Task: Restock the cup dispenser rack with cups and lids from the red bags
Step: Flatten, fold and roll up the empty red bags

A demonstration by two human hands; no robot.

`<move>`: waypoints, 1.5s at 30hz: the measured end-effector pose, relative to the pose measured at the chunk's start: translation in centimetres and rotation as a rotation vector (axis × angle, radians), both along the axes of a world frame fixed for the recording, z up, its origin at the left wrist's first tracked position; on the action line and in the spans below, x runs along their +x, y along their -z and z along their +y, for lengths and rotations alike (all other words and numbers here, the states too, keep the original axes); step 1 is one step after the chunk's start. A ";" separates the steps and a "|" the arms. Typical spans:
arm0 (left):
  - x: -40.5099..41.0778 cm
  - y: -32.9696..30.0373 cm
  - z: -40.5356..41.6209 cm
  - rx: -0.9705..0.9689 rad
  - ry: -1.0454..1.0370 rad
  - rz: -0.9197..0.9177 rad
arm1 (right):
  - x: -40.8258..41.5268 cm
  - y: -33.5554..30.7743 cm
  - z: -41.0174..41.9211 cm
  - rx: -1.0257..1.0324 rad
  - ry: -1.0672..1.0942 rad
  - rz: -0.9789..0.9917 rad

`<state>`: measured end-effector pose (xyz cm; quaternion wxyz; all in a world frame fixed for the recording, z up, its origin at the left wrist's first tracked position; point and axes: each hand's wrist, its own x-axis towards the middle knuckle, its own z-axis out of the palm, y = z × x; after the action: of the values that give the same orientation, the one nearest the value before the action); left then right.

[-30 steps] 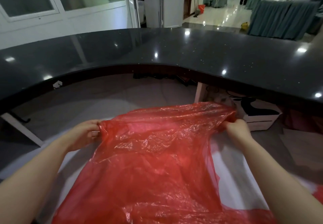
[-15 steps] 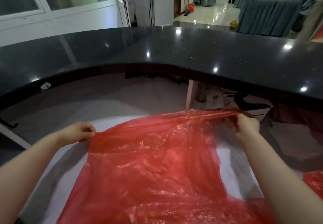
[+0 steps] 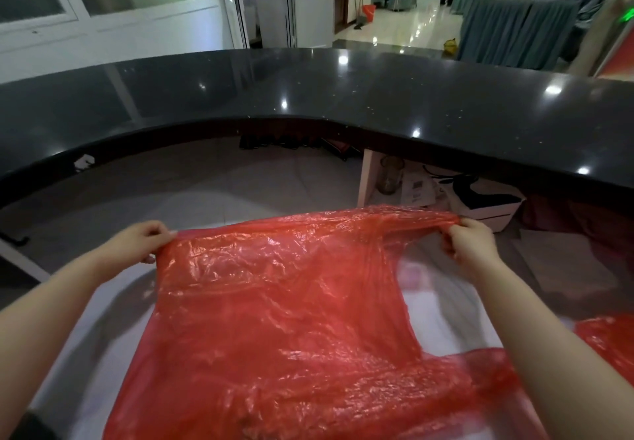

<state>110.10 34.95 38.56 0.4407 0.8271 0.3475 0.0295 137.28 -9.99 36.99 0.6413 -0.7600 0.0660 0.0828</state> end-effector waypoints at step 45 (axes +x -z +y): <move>0.3 -3.8 -6.9 0.017 -0.183 -0.115 | -7.7 -5.4 23.0 -0.293 -1.360 -0.518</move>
<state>110.37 28.03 42.40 0.4483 0.7926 0.3954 0.1201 129.58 13.05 42.43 0.3353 -0.7060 -0.5622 0.2703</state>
